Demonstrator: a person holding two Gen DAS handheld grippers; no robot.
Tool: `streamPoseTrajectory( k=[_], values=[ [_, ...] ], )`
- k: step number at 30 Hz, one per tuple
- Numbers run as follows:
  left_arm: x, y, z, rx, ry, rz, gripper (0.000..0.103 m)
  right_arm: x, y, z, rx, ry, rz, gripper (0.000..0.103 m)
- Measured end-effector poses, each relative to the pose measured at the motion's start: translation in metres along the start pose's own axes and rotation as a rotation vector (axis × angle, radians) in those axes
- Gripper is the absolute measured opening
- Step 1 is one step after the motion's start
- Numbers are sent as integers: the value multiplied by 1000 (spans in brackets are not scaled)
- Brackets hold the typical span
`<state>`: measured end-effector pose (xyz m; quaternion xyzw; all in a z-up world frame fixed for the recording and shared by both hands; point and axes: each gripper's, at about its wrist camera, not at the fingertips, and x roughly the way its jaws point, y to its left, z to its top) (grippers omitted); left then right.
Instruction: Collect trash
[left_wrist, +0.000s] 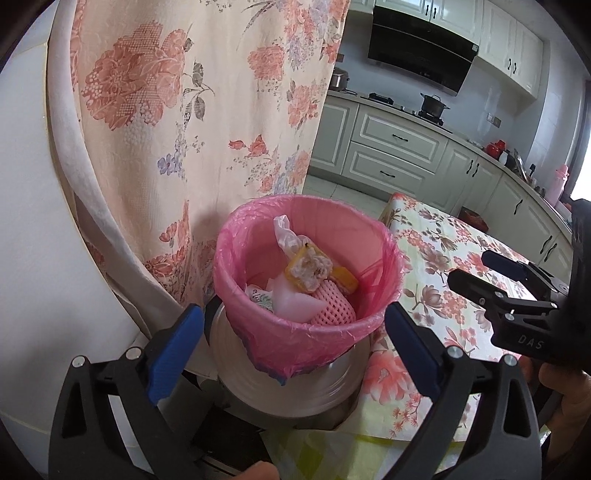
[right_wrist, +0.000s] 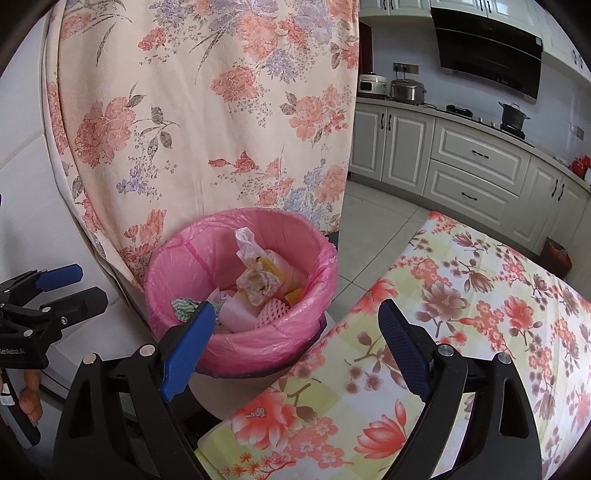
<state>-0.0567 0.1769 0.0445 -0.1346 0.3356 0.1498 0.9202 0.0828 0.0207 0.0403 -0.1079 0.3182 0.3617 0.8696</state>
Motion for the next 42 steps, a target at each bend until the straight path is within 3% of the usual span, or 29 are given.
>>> streamPoseTrajectory(
  k=[42],
  values=[
    [4, -5, -1, 0, 5, -8, 96, 2, -1, -1, 2, 4, -1, 85]
  ],
)
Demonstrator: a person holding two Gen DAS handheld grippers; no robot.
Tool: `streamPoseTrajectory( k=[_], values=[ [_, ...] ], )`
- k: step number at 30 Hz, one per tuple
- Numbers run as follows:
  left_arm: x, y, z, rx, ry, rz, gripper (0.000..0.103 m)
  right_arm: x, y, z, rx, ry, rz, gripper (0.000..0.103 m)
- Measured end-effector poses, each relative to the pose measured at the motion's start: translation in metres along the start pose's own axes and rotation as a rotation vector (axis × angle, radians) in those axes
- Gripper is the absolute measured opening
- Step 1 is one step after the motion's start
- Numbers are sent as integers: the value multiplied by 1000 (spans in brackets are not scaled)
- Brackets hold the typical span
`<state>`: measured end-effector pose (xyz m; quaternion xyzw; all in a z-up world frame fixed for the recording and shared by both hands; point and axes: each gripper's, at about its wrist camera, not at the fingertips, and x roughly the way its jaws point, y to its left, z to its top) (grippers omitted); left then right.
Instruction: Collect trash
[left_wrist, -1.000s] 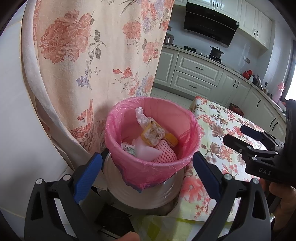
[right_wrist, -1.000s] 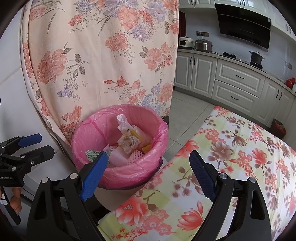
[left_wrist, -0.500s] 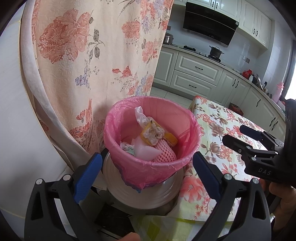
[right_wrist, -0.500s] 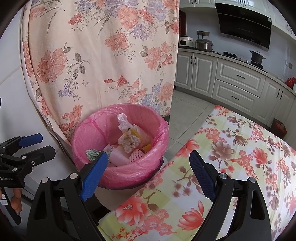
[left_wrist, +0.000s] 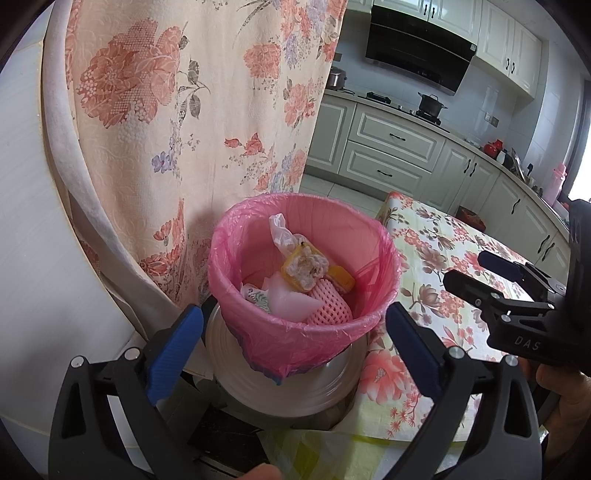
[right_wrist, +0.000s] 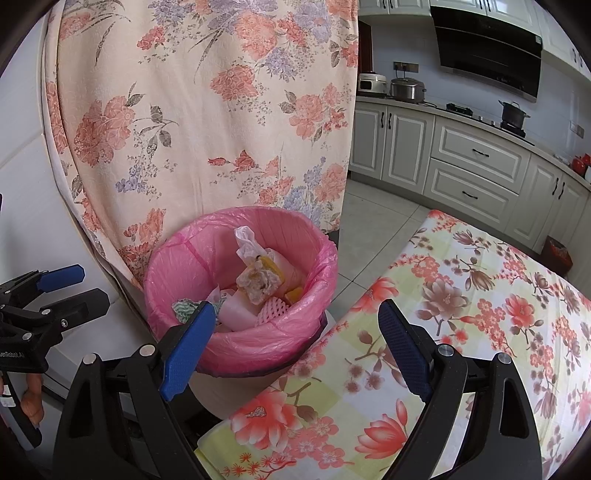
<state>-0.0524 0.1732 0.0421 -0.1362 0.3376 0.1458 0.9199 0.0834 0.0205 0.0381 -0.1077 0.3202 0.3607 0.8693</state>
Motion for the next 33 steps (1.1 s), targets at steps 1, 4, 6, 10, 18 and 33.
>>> streamPoseTrajectory(
  k=[1, 4, 6, 10, 18, 33],
  values=[
    [0, 0, 0, 0, 0, 0, 96, 0, 0, 0, 1, 0, 1, 85],
    [0, 0, 0, 0, -1, 0, 96, 0, 0, 0, 0, 0, 1, 85],
    [0, 0, 0, 0, -1, 0, 96, 0, 0, 0, 1, -1, 2, 85],
    [0, 0, 0, 0, 0, 0, 96, 0, 0, 0, 1, 1, 2, 85],
    [1, 0, 0, 0, 0, -1, 96, 0, 0, 0, 0, 1, 2, 85],
    [0, 2, 4, -1, -4, 9, 98, 0, -1, 0, 1, 2, 2, 85]
  ],
)
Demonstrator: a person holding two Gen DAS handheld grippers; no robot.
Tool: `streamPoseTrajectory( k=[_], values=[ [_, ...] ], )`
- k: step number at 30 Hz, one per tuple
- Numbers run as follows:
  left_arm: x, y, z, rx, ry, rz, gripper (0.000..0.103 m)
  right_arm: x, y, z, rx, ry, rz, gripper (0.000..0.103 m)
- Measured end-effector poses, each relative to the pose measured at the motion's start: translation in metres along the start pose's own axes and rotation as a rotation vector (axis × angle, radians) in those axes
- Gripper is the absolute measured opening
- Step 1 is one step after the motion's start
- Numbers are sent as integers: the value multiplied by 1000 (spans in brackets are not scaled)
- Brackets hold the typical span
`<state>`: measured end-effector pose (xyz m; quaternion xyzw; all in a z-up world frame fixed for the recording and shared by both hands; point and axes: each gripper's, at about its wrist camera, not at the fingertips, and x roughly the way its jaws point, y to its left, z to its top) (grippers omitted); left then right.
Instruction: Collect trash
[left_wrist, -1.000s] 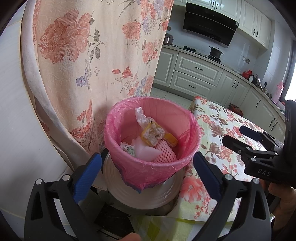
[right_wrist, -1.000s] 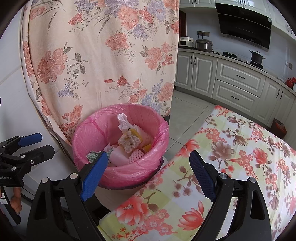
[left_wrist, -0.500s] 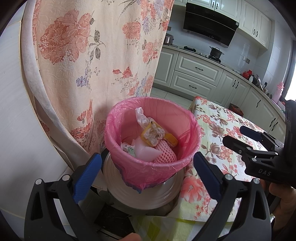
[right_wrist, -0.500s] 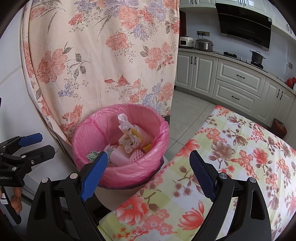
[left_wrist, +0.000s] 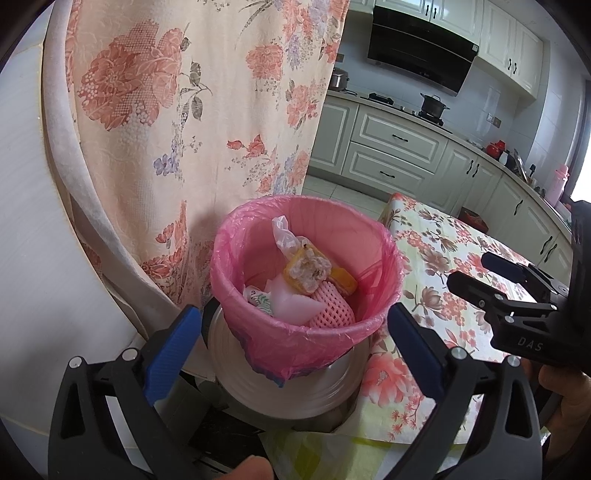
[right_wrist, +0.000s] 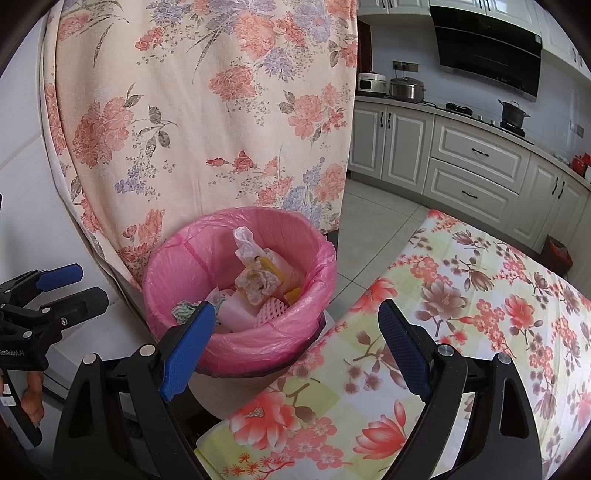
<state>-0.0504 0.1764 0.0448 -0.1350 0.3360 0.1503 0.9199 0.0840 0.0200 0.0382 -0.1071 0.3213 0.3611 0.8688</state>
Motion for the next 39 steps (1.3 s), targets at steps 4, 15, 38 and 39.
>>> streamPoseTrajectory(
  k=[4, 15, 38, 39],
  values=[
    [0, 0, 0, 1, 0, -1, 98, 0, 0, 0, 0, 0, -1, 85],
    [-1, -1, 1, 2, 1, -3, 98, 0, -1, 0, 0, 1, -1, 85],
    [5, -1, -1, 18, -5, 1, 98, 1, -3, -2, 3, 6, -1, 85],
    [5, -1, -2, 17, -9, -6, 98, 2, -3, -2, 3, 6, -1, 85]
  ],
)
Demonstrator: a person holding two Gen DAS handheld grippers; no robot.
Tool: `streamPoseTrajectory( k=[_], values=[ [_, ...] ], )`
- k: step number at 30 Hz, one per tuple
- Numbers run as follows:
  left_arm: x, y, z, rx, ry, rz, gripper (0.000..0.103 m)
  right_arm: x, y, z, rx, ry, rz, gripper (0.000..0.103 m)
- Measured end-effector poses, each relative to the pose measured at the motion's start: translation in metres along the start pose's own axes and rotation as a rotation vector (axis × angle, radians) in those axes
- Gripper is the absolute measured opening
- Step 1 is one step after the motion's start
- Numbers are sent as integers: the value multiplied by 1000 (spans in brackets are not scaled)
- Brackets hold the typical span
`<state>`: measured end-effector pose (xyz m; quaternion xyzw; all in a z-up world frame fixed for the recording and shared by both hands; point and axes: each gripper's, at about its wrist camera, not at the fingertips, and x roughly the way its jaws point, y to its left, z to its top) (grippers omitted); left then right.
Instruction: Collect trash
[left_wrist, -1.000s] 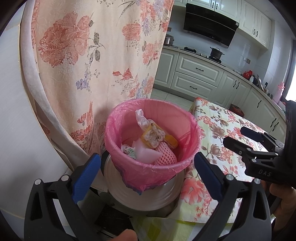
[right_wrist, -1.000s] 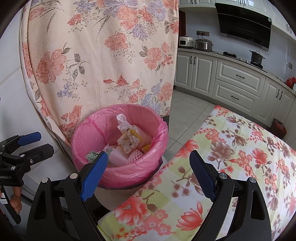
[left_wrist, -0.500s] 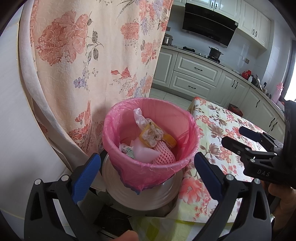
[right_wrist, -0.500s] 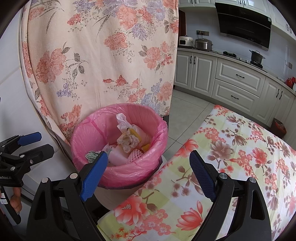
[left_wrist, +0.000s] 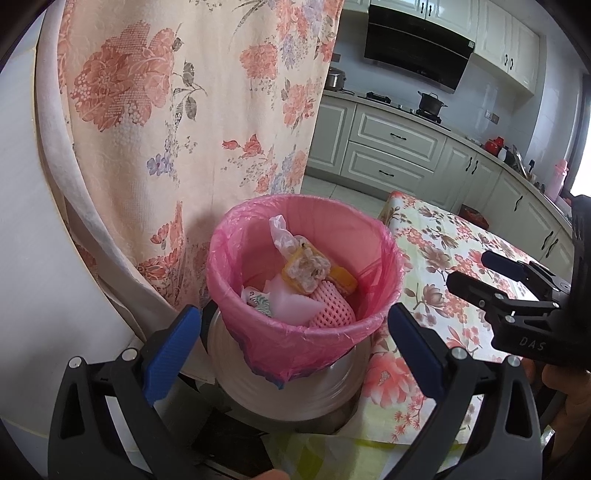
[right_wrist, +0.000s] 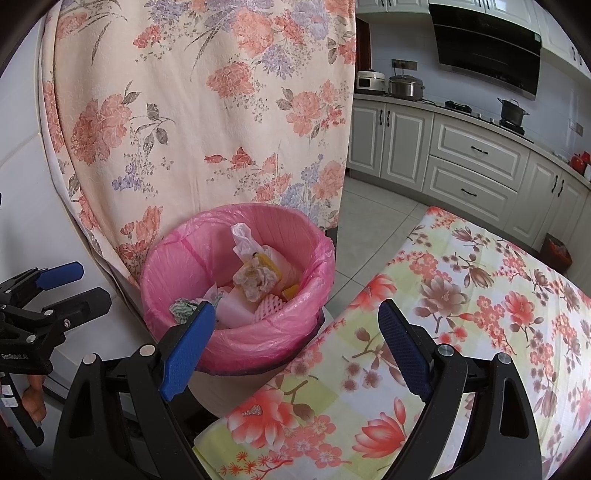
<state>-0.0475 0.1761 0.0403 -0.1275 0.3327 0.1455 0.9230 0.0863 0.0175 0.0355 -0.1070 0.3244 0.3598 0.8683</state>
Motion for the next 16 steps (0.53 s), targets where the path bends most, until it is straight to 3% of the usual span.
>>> streamPoseTrajectory(
  k=[16],
  values=[
    [0, -1, 1, 3, -10, 20, 98, 1, 2, -3, -2, 3, 1, 85]
  ],
)
